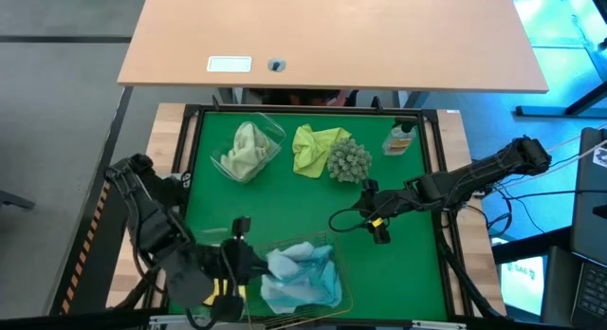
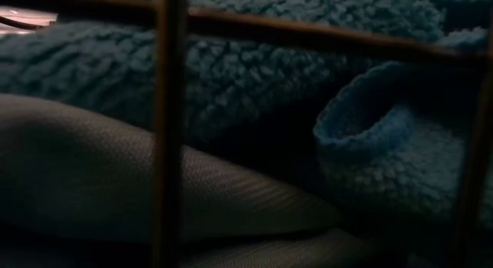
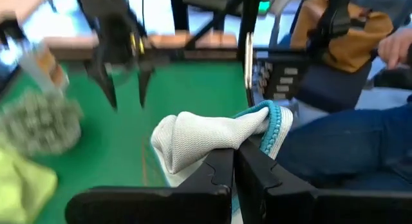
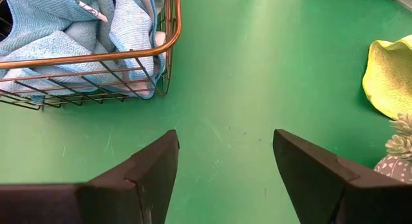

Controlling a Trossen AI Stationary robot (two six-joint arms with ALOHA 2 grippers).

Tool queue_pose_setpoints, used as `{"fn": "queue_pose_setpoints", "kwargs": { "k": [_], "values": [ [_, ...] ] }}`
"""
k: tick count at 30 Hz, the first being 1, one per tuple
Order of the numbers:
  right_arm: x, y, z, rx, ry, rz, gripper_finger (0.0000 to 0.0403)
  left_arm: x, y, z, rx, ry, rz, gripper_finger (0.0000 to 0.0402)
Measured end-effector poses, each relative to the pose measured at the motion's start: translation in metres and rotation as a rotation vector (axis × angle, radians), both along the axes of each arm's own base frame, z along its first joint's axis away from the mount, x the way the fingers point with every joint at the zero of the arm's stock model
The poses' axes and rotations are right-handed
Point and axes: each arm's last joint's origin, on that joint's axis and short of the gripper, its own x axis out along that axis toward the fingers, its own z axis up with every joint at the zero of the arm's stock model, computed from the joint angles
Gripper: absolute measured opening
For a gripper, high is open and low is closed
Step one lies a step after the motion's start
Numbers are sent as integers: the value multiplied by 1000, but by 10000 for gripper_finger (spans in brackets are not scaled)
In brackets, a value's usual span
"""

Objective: Sort microfiber towel by color & place in baskets
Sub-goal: Put the light blue microfiber towel into the wire basket

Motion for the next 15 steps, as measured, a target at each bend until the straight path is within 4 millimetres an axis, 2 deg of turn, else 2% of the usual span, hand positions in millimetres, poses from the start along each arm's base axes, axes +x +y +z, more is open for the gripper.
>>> {"fn": "queue_pose_setpoints", "kwargs": {
  "k": [4, 8, 15],
  "values": [
    [0, 0, 0, 0, 0, 0, 253, -2, -13, -18, -66, 100, -4, 0],
    [0, 0, 0, 0, -1, 0, 253, 3, -26, -47, -61, 175, 16, 0],
    [0, 0, 0, 1, -3, 0, 253, 14, -28, -99, -18, 260, 96, 0]
  ]
}}
